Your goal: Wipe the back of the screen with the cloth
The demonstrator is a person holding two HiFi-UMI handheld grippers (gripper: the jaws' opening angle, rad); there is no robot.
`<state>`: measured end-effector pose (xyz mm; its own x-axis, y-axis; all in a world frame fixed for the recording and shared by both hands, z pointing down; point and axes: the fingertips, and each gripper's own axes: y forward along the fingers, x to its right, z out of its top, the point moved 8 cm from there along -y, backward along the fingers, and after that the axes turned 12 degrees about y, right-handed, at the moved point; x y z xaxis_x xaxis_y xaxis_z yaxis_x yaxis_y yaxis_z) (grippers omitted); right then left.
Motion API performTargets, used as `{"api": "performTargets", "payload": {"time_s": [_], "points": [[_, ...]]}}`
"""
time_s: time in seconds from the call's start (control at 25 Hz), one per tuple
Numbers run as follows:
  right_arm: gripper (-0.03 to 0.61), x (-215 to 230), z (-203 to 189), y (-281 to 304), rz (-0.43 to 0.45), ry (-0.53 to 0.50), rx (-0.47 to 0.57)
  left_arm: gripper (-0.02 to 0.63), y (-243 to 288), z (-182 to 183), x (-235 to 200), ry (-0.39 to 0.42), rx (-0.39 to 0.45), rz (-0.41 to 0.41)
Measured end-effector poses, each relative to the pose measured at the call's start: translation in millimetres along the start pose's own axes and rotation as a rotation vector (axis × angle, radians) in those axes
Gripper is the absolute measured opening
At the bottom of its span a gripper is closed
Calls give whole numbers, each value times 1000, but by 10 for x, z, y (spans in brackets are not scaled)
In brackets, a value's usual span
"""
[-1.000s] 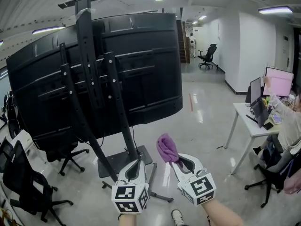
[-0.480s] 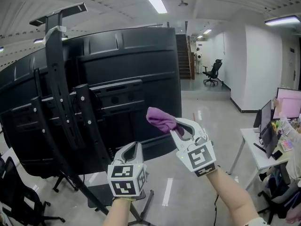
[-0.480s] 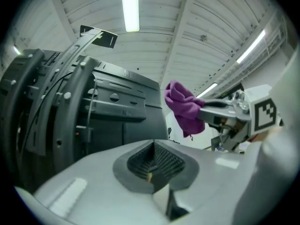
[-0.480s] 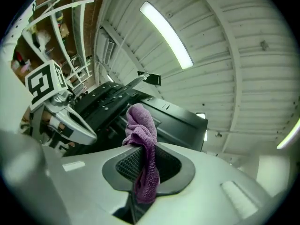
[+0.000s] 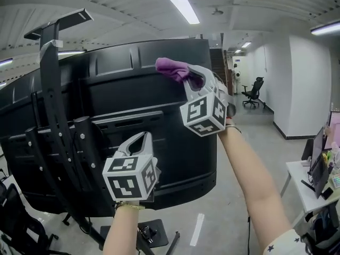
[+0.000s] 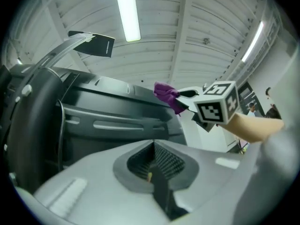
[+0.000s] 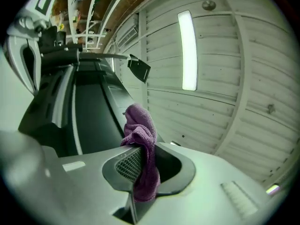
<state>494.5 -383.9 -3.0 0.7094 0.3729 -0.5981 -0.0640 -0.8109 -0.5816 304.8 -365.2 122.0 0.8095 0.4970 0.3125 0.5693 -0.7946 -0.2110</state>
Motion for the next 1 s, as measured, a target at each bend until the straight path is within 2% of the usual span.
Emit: {"api": "performTargets", "payload": {"time_s": [0.16,0.36,0.52,0.64,0.76,1.0], "points": [[49,169,-20,462,-62,-26,-36,8,76,55,-83,7,11,22],[49,145,-145,616,-55,-30,-86,7,90,-13,-82,17,9,36],[49,-34,-270,452,-17,-30,-93,8,66,-84,13,32,4,32],[49,-259,-450,250,45,-31,-109,8,42,-195,113,22,-5,19],[49,-478,-682,-10,100,-8,-130,8,-25,-376,243,13,-21,1],[49,-888,-1053,-550,161,-26,-163,8,-152,-788,491,5,-39,-20]]}}
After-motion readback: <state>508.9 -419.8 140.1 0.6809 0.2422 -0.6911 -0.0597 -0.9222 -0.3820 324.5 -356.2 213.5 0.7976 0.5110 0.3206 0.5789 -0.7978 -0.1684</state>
